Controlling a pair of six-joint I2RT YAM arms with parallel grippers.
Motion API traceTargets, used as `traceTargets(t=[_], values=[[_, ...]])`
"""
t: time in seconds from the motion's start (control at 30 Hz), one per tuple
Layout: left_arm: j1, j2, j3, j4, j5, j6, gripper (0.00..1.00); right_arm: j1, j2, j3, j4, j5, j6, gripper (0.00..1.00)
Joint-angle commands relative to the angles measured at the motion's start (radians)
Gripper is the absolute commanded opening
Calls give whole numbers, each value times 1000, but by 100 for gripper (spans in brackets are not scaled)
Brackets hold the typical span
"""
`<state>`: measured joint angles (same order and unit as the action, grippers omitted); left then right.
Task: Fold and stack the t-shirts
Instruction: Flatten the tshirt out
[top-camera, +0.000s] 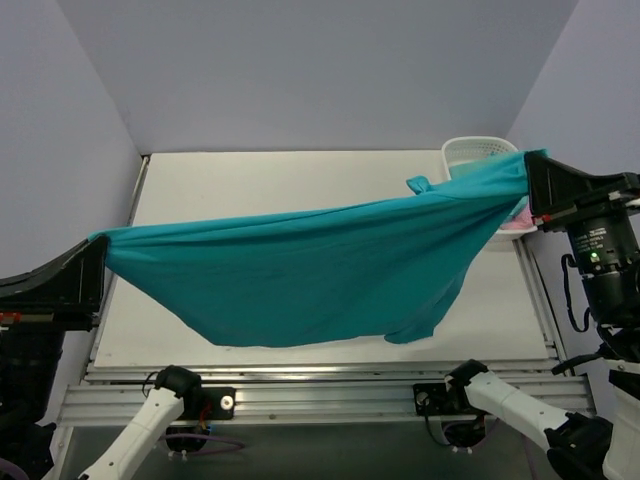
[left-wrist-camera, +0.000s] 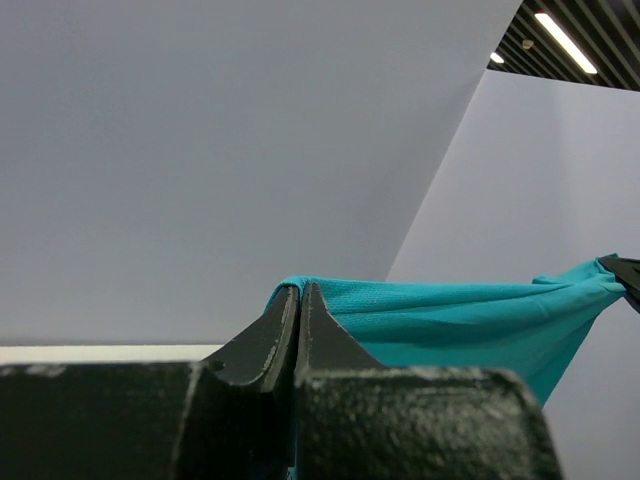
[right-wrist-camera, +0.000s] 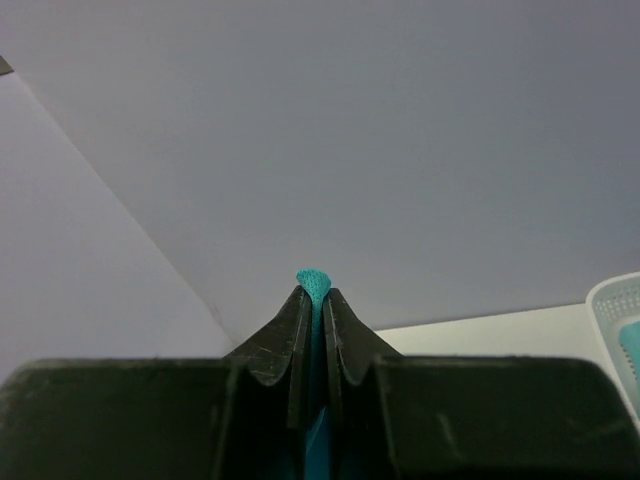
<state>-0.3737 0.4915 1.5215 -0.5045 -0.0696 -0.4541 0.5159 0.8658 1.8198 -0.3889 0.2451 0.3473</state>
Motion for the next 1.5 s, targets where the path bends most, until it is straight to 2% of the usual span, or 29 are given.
traceTargets(t=[0.0, 0.17, 0.33, 0.47, 0.67, 0.8, 0.9, 1.03, 1.17, 1.27, 1.3, 1.33, 1.4, 1.47], values=[[36, -21, 25, 38, 63, -26, 2, -71, -65, 43, 31, -56, 38, 0], [116, -14, 34, 41, 119, -46, 2, -210, -61, 35, 22, -110, 47, 0], [180, -19, 41, 155, 299, -67, 2, -287, -70, 61, 106, -315, 74, 0], [194, -74, 80, 169, 313, -64, 2, -327, -109, 85, 154, -460, 101, 0], [217, -133, 150, 167, 349, -84, 2, -404, -142, 148, 163, -449, 142, 0], [249, -107, 143, 143, 314, -75, 2, -445, -73, 182, 117, -409, 163, 0], [251, -64, 68, 161, 303, -80, 2, -444, -8, 90, 136, -388, 185, 0], [251, 2, -70, 214, 240, -81, 2, -444, 74, -141, 255, -325, 193, 0], [251, 93, -223, 319, 192, -100, 2, -442, 176, -281, 353, -294, 194, 0], [251, 192, -360, 450, 169, -109, 2, -442, 248, -397, 453, -308, 206, 0], [251, 220, -400, 565, 165, -110, 2, -441, 265, -430, 510, -303, 209, 0], [249, 266, -487, 625, 157, -109, 2, -439, 301, -460, 536, -284, 214, 0], [249, 353, -559, 777, 139, -109, 2, -433, 372, -537, 621, -262, 217, 0], [248, 422, -604, 836, 111, -83, 2, -424, 433, -569, 675, -251, 231, 0]])
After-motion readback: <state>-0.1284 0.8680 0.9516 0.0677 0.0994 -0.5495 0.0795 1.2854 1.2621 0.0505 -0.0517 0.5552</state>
